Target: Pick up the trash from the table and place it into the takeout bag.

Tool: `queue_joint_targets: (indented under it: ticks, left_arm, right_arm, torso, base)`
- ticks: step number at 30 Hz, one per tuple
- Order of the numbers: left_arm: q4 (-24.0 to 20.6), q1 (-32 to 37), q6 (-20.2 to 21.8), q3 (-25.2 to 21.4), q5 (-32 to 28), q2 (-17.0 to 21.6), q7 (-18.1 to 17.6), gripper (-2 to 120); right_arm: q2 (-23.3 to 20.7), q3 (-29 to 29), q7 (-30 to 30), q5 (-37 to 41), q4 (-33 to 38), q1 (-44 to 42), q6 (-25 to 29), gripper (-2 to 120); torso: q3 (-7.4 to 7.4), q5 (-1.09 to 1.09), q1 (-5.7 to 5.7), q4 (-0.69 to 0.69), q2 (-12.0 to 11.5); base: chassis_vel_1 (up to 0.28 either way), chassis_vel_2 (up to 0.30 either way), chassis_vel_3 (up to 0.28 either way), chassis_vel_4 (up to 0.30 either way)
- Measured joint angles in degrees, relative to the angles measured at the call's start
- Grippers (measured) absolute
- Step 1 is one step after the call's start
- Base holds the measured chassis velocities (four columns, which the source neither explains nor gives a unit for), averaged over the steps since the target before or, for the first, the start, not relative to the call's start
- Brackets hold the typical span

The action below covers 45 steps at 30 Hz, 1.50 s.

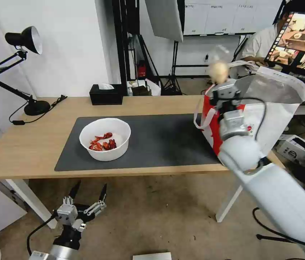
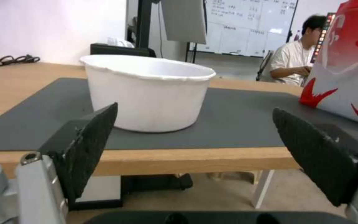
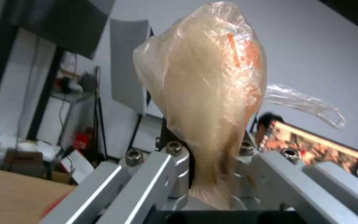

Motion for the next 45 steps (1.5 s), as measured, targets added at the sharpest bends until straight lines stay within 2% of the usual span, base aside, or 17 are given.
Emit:
queue_joint_targets:
  ticks: [4, 6, 7, 8, 10, 11, 13, 14, 17, 18, 20, 22, 23, 26, 28, 33, 45]
  left_arm:
    - [-0.14, 0.06, 0.02, 0.11, 0.0, 0.02, -0.01, 100]
    - [-0.37, 0.31, 0.03, 0.26, 0.04, -0.04, -0.02, 100]
    - [-0.54, 0.4, 0.03, 0.29, 0.04, -0.07, -0.02, 100]
    - [-0.54, 0.4, 0.03, 0.29, 0.04, -0.07, -0.02, 100]
    - [-0.71, 0.45, 0.03, 0.21, -0.04, -0.04, -0.01, 100]
    - [-0.71, 0.45, 0.03, 0.21, -0.04, -0.04, -0.01, 100]
    - [-0.7, 0.43, 0.03, 0.05, -0.07, 0.27, -0.02, 100]
    - [-0.7, 0.43, 0.03, 0.05, -0.07, 0.27, -0.02, 100]
    - [-0.68, 0.51, 0.03, -0.19, -0.16, 0.56, -0.01, 100]
    - [-0.68, 0.51, 0.03, -0.19, -0.16, 0.56, -0.01, 100]
    - [-0.6, 0.52, 0.03, -0.21, -0.19, 0.52, -0.02, 100]
    - [-0.55, 0.52, 0.03, -0.14, -0.19, 0.46, -0.01, 100]
    - [-0.48, 0.48, 0.03, 0.03, -0.15, 0.34, -0.01, 100]
    - [-0.44, 0.37, 0.03, 0.18, -0.1, 0.3, -0.02, 100]
    - [-0.32, 0.2, 0.03, 0.23, -0.09, 0.34, -0.02, 100]
    - [-0.29, 0.16, 0.07, 0.23, -0.09, 0.39, -0.02, 100]
    - [-0.48, 0.13, 0.17, 0.15, -0.09, 0.49, -0.02, 100]
  right_arm:
    - [-0.65, 0.51, 1.55, 3.0, 0.53, -0.05, -2.24, 7]
    - [-1.61, 1.26, 2.63, 8.81, 1.55, -0.34, -5.21, 15]
    - [-1.86, 1.5, 2.74, 10.23, 1.76, -0.34, -6.36, 20]
    - [-1.86, 1.5, 2.74, 10.23, 1.76, -0.34, -6.36, 20]
    - [-2.0, 1.65, 2.82, 11.87, 1.92, -0.15, -7.43, 31]
    - [-2.0, 1.65, 2.82, 11.87, 1.92, -0.15, -7.43, 31]
    - [-1.76, 1.77, 3.19, 12.85, 2.19, -0.02, -7.94, 41]
    - [-1.76, 1.77, 3.19, 12.85, 2.19, -0.02, -7.94, 41]
    - [-1.28, 1.93, 3.45, 13.08, 2.17, 0.18, -8.03, 55]
    - [-1.28, 1.93, 3.45, 13.08, 2.17, 0.18, -8.03, 55]
    - [-1.22, 1.93, 3.47, 13.07, 1.88, 0.55, -8.03, 67]
    - [-1.22, 1.93, 3.48, 13.04, 1.78, 0.66, -8.03, 70]
    - [-1.22, 1.93, 3.48, 13.0, 1.67, 0.86, -8.04, 77]
    - [-1.22, 1.94, 3.48, 12.97, 1.62, 0.94, -8.05, 84]
    - [-1.22, 1.94, 3.44, 12.94, 1.46, 0.95, -8.14, 96]
    - [-1.23, 1.9, 3.26, 13.05, 1.44, 0.89, -8.15, 100]
    - [-1.34, 2.04, 3.16, 13.67, 1.72, 0.3, -8.07, 100]
  torso:
    - [0.0, 0.0, 0.0, 0.0, 0.0]
    - [0.0, 0.0, 0.0, 0.01, 0.0]
    - [0.0, -0.01, 0.0, 0.01, 0.0]
    - [0.0, -0.01, 0.0, 0.01, 0.0]
    - [0.0, 0.0, 0.0, 0.0, 0.0]
    - [0.0, 0.0, 0.0, 0.0, 0.0]
    - [0.0, -0.01, 0.0, 0.01, 0.0]
    - [0.0, -0.01, 0.0, 0.01, 0.0]
    - [0.0, -0.01, 0.0, 0.01, 0.0]
    - [0.0, -0.01, 0.0, 0.01, 0.0]
    - [0.0, -0.01, 0.0, 0.01, 0.0]
    - [0.0, -0.01, 0.0, 0.01, 0.0]
    - [0.0, -0.01, 0.0, 0.01, 0.0]
    - [0.0, -0.01, 0.0, 0.01, 0.0]
    - [0.0, -0.01, 0.0, 0.01, 0.0]
    - [0.0, -0.01, 0.0, 0.01, 0.0]
    - [0.0, -0.01, 0.0, 0.01, 0.0]
  base:
    - [0.0, 0.0, 0.0, 0.0]
    - [0.0, 0.0, 0.0, 0.0]
    - [0.0, 0.0, 0.0, 0.0]
    - [0.0, 0.0, 0.0, 0.0]
    - [0.0, 0.0, 0.0, 0.0]
    - [0.0, 0.0, 0.0, 0.0]
    - [0.0, 0.0, 0.0, 0.0]
    - [0.0, 0.0, 0.0, 0.0]
    - [0.0, 0.0, 0.0, 0.0]
    - [0.0, 0.0, 0.0, 0.0]
    - [0.0, 0.0, 0.0, 0.0]
    - [0.0, 0.0, 0.0, 0.0]
    - [0.0, 0.0, 0.0, 0.0]
    - [0.0, 0.0, 0.0, 0.0]
    - [0.0, 0.0, 0.0, 0.0]
    - [0.0, 0.0, 0.0, 0.0]
    - [0.0, 0.0, 0.0, 0.0]
